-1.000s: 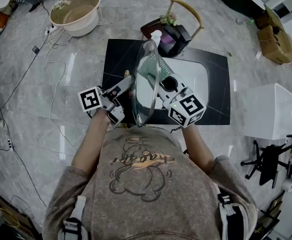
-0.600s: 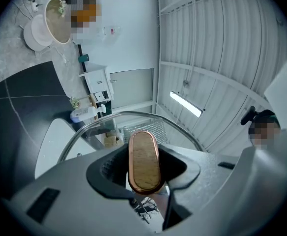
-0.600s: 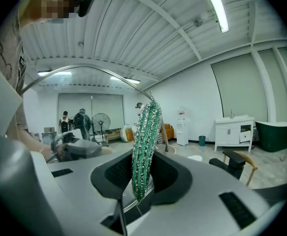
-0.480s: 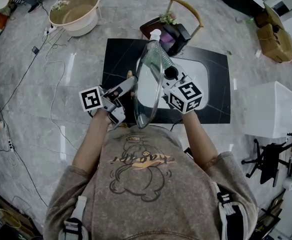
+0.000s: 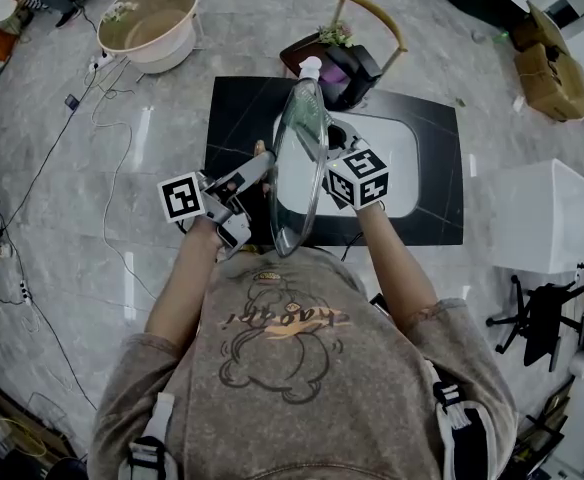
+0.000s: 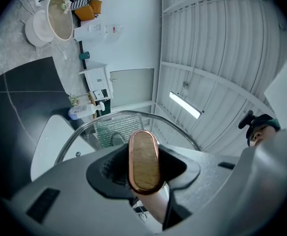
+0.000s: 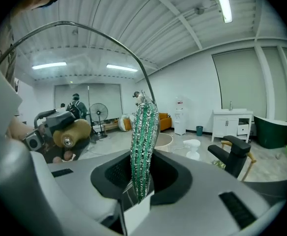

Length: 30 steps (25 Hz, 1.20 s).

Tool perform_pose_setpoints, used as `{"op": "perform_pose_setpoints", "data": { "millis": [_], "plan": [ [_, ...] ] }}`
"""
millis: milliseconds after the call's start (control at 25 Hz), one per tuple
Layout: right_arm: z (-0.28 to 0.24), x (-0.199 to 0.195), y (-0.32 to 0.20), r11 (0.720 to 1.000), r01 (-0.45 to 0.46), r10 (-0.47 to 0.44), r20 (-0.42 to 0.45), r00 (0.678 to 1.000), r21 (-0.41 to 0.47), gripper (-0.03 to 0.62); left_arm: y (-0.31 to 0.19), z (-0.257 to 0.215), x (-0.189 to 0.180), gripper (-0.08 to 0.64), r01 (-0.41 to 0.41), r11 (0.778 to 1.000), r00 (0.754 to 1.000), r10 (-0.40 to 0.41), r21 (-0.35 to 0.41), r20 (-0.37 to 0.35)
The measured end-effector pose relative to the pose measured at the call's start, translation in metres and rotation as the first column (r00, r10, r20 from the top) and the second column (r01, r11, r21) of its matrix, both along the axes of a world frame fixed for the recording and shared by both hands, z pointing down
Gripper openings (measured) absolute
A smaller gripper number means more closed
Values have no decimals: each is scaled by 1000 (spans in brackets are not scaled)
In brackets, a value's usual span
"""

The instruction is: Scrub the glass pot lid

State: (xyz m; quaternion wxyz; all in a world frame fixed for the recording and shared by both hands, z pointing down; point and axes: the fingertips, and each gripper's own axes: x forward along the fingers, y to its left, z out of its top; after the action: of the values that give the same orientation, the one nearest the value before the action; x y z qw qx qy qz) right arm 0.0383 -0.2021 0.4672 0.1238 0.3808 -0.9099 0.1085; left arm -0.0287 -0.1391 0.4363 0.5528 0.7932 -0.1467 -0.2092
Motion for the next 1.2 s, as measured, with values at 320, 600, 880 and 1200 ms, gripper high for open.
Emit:
{"op": "perform_pose_setpoints", "data": {
  "millis": [320,600,880,1200],
  "plan": [
    [35,-10,-2,997,44,-47,-48,998,-59,94,-11,0,-4,172,24,999,999,-25,-34,-33],
    [52,-21,20,989,97,-102,-42,994,-111,94,-14,2,-6,172,46,998,998,-48,-53,-34],
    [72,-33,66,953,240,-251,-42,967,-185,94,-17,4,-11,172,76,995,996,-78,-65,-39],
    [66,-36,97,929,304,-313,-10,950,-209,95,-23,7,-11,172,92,994,995,-94,-65,-27]
  ]
}}
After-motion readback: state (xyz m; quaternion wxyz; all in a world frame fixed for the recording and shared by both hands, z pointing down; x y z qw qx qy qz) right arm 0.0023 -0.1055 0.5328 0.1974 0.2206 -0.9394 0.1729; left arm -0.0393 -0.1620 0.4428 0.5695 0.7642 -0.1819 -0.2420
